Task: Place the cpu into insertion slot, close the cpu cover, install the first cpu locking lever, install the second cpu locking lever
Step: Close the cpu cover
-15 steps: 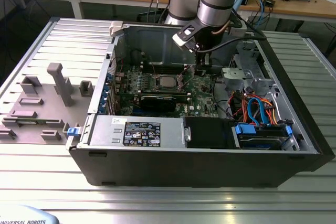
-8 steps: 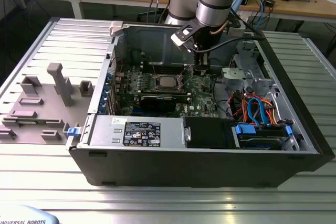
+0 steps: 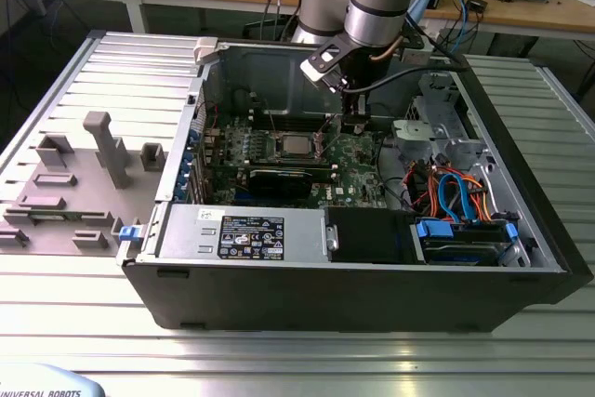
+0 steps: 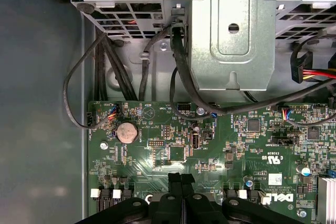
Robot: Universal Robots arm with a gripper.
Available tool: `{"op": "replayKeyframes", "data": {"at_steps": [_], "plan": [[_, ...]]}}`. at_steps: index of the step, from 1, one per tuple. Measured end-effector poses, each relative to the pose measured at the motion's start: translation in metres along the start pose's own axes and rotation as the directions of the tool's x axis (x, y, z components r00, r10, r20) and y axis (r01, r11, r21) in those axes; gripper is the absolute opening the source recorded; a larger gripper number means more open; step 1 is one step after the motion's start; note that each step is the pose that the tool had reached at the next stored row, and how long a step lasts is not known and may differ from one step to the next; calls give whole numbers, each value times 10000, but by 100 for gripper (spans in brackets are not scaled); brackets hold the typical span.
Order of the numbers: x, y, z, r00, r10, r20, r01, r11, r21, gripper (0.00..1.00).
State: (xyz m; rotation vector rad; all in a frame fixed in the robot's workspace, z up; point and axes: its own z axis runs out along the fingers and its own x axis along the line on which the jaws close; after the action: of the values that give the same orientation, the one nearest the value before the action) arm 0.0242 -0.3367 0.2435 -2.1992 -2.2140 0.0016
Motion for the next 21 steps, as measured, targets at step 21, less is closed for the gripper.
{"op": "replayKeyframes", "data": {"at_steps": [21], "plan": [[0, -60, 1, 10000, 0, 0, 0, 10000, 0, 11]]}}
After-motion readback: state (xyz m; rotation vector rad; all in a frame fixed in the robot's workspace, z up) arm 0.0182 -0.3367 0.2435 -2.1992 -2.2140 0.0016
